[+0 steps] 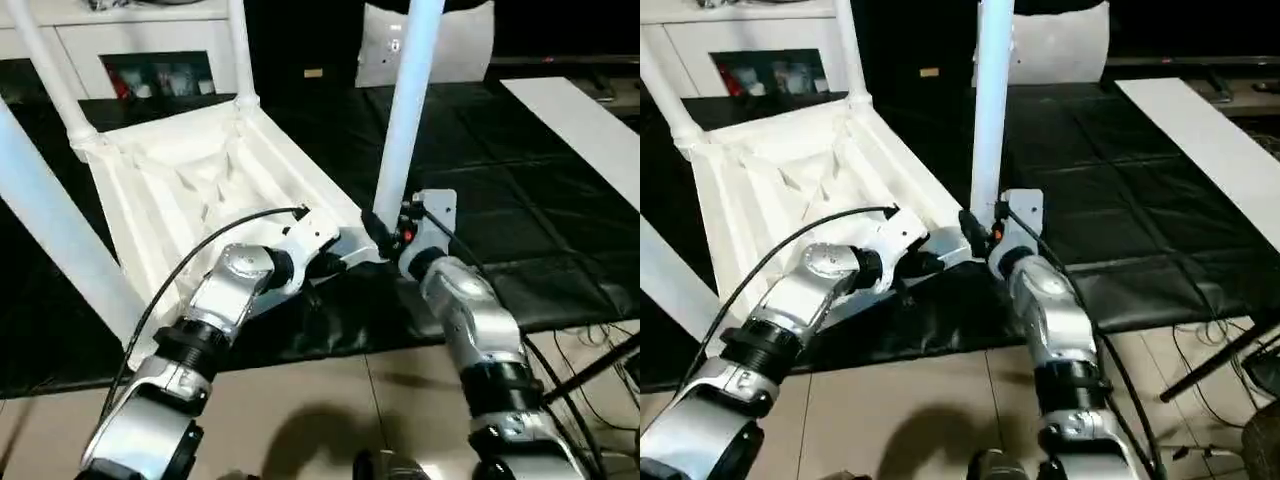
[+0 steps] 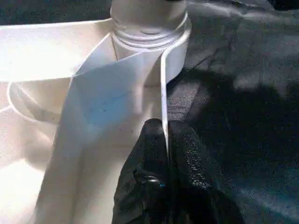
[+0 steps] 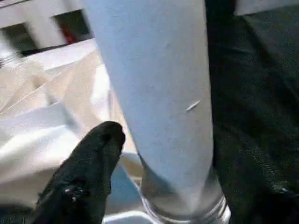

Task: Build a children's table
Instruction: Rotate leg to tighten

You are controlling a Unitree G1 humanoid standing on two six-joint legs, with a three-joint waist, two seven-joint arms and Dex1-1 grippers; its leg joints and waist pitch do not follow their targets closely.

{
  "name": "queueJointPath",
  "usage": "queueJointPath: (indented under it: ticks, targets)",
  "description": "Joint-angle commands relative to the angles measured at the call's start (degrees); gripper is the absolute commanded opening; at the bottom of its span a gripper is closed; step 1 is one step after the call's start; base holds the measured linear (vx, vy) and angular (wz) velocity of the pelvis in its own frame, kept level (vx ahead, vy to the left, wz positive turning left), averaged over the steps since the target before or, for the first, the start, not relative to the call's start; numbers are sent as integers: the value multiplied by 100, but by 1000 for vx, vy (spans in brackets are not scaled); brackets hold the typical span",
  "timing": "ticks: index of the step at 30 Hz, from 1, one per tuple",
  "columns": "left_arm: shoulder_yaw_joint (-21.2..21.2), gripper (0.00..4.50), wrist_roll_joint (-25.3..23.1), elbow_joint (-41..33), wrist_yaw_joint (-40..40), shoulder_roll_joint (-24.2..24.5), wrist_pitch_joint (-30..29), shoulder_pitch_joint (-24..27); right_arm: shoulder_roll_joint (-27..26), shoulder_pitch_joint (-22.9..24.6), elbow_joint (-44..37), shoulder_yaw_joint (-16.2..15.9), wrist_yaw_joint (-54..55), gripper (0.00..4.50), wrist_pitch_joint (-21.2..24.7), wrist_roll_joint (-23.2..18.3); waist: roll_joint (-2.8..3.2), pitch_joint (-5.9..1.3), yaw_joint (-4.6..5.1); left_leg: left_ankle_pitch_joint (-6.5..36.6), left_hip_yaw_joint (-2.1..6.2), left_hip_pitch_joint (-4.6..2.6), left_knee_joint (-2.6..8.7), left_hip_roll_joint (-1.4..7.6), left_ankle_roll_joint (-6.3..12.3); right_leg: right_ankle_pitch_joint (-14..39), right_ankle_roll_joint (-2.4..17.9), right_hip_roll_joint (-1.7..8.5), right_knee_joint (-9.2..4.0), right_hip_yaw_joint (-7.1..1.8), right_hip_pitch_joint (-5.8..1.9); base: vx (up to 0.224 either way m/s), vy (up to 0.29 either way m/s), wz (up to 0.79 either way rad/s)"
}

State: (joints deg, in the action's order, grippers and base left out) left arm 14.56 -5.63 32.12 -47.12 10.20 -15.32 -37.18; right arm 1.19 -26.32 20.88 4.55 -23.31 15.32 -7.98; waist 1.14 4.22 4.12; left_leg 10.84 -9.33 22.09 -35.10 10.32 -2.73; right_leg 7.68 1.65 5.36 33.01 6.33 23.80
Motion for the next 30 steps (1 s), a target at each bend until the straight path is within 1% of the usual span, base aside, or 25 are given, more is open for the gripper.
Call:
queueJointPath:
  ticks: [1,2,3,4,6,8,9,10,11,12,14,15,16,17,18,19,20,21,23,24,25,26,27,29,30]
  targets:
    - [127,0,153,-406,-338,68,387,-26,111,140,-32,-449,-585,354,-68,-36,-55,-486,-86,1096,45,13,400,212,638,1714,1147,349,-381,-283,-408,0,0,0]
    - [170,0,154,-425,-509,184,486,19,277,190,-77,-453,-827,354,-130,-70,-55,-486,-86,1096,45,13,400,212,638,1714,1147,349,-381,-283,-408,0,0,0]
    - [170,0,154,-425,-509,184,486,19,277,190,-77,-453,-827,363,-130,-70,-53,-486,-110,1062,35,-1,392,211,668,1760,1137,346,-400,-286,-397,0,0,0]
    - [222,0,167,-462,-839,429,576,103,627,270,-167,-441,-1364,370,-286,-122,-38,-499,-161,964,40,-5,394,220,669,1681,1137,343,-377,-283,-413,0,0,0]
    - [247,0,193,-470,-1157,655,715,165,935,316,-274,-449,-1898,380,-317,-199,-18,-491,-202,906,31,-23,401,242,715,1496,1220,322,-358,-287,-393,0,0,0]
    - [250,0,197,-469,-1248,726,737,180,1032,328,-312,-464,-2076,390,-325,-227,-12,-480,-250,962,16,-59,413,274,681,1418,1272,308,-340,-297,-372,0,0,0]
    - [259,0,306,-497,-1640,921,944,245,1357,342,-357,-561,-2629,390,-453,-334,3,-478,-274,1001,16,-73,415,271,671,1449,1274,309,-347,-293,-367,0,0,0]
    - [262,0,391,-520,-1885,1035,1083,282,1537,345,-365,-626,-2993,390,-540,-407,-12,-466,-311,1087,10,-78,425,279,637,1527,1254,306,-351,-297,-368,0,0,0]
    - [256,0,423,-521,-1960,1066,1124,291,1595,345,-365,-651,-3117,390,-568,-425,-5,-466,-337,1139,7,-98,433,291,599,1547,1257,312,-344,-310,-355,0,0,0]
    - [228,0,545,-518,-2261,1199,1223,316,1852,338,-353,-780,-3677,390,-676,-487,-2,-471,-350,1195,6,-113,428,286,605,1545,1279,306,-342,-303,-354,0,0,0]
    - [232,0,606,-495,-2432,1295,1243,310,2021,320,-315,-893,-4047,390,-777,-495,-6,-461,-386,1199,-1,-109,439,302,571,1483,1309,308,-322,-323,-349,0,0,0]
    - [249,0,647,-454,-2591,1365,1271,293,2135,286,-238,-1003,-4294,390,-894,-434,-26,-463,-399,1203,-6,-107,437,297,573,1488,1312,308,-322,-319,-349,0,0,0]
    - [260,0,677,-424,-2704,1412,1300,283,2211,263,-183,-1076,-4459,390,-978,-387,-18,-452,-428,1183,-10,-103,442,299,566,1536,1306,317,-323,-325,-351,0,0,0]
    - [272,0,711,-407,-2835,1455,1327,275,2270,229,-120,-1140,-4630,390,-1000,-365,-42,-451,-440,1180,-20,-107,437,296,549,1592,1296,317,-330,-330,-343,0,0,0]
    - [285,0,759,-383,-3038,1514,1366,266,2350,175,-26,-1225,-4894,390,-1015,-339,-35,-457,-454,1184,-19,-110,430,290,549,1618,1312,320,-322,-323,-345,0,0,0]
    - [296,0,774,-378,-3132,1539,1364,262,2369,134,35,-1251,-5016,375,-1011,-346,-49,-452,-466,1143,-21,-91,432,292,560,1643,1310,316,-320,-320,-359,0,0,0]
    - [312,0,792,-368,-3236,1566,1387,258,2389,78,116,-1280,-5116,365,-1014,-367,-53,-450,-479,1107,-24,-98,429,298,557,1674,1296,316,-319,-323,-349,0,0,0]
    - [352,0,824,-385,-3392,1603,1397,262,2375,-31,265,-1297,-5180,357,-1040,-390,-80,-452,-485,1062,-28,-92,425,300,557,1660,1300,321,-310,-327,-347,0,0,0]
    - [398,0,876,-435,-3569,1642,1377,277,2339,-177,445,-1312,-5284,338,-1056,-450,-51,-451,-507,1052,-28,-103,424,303,539,1710,1304,321,-308,-322,-338,0,0,0]
    - [415,0,885,-455,-3624,1655,1374,282,2320,-237,520,-1320,-5346,338,-1082,-471,-64,-450,-512,1044,-32,-102,426,306,538,1705,1297,316,-311,-324,-337,0,0,0]
    - [432,0,896,-478,-3670,1665,1372,290,2307,-304,600,-1348,-5460,320,-1094,-504,-53,-450,-539,1020,-32,-114,427,315,535,1691,1291,320,-307,-328,-333,0,0,0]
    - [441,0,901,-490,-3687,1669,1378,296,2299,-348,654,-1376,-5545,320,-1122,-516,-69,-454,-568,973,-38,-115,423,316,555,1619,1311,321,-292,-329,-329,0,0,0]
    - [440,0,896,-490,-3705,1663,1386,296,2289,-396,724,-1399,-5631,311,-1160,-515,-58,-458,-580,949,-38,-115,422,318,561,1581,1331,321,-280,-328,-327,0,0,0]
    - [439,0,876,-467,-3700,1645,1398,287,2293,-433,778,-1452,-5756,304,-1200,-494,-58,-457,-604,923,-43,-125,423,323,575,1503,1346,316,-276,-332,-325,0,0,0]
    - [437,0,853,-434,-3687,1630,1426,271,2285,-458,834,-1489,-5795,290,-1310,-445,-62,-463,-616,886,-40,-117,423,325,572,1438,1360,319,-266,-329,-331,0,0,0]
